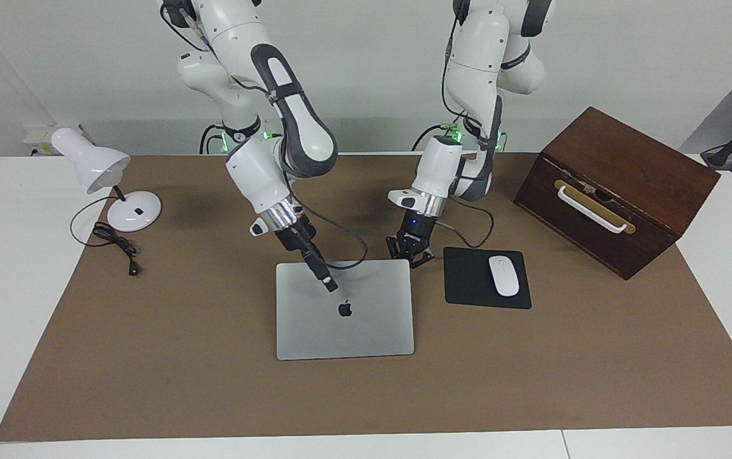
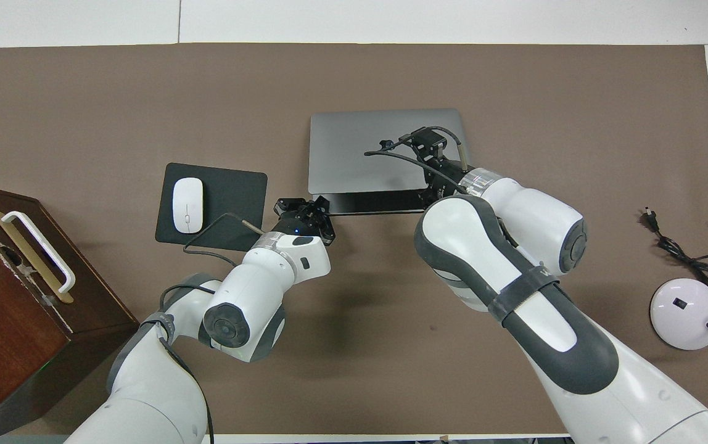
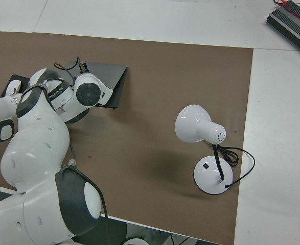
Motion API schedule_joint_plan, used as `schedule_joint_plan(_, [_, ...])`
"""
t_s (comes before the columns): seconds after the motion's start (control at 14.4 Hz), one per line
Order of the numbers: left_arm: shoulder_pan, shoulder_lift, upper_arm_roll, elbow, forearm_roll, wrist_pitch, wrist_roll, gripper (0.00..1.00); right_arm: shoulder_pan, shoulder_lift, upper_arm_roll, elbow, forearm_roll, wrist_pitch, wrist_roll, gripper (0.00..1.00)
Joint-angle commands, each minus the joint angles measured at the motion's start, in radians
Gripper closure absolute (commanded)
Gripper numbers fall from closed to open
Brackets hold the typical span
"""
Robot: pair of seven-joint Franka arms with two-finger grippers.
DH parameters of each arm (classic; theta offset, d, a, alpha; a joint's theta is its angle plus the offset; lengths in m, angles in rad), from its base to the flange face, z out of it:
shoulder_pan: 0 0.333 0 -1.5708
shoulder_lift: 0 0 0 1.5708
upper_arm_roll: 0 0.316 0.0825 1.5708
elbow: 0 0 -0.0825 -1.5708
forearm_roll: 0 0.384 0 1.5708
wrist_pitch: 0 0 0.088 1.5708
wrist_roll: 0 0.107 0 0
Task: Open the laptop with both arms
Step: 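Lift the laptop lid upward with the right gripper, left gripper holding base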
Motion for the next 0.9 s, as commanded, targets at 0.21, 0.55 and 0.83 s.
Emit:
schedule_joint_plan(0.21, [0.001,0.055,0.006,0.029,-0.001,0.015,0.022,1.0,-0.036,0.03,0.013,0.07,0.023,-0.003,-0.063,0.0])
schedule_joint_plan(0.55, [0.001,0.06,0.005,0.03,-0.002,0.015,0.022,1.0,-0.037,0.04,0.013,0.09,0.02,-0.003,-0.072,0.0])
schedule_joint_plan(0.83, [0.001,0.06,0.005,0.03,-0.001,0.015,0.022,1.0,-0.056,0.05,0.013,0.108,0.014,-0.003,-0.085,0.0])
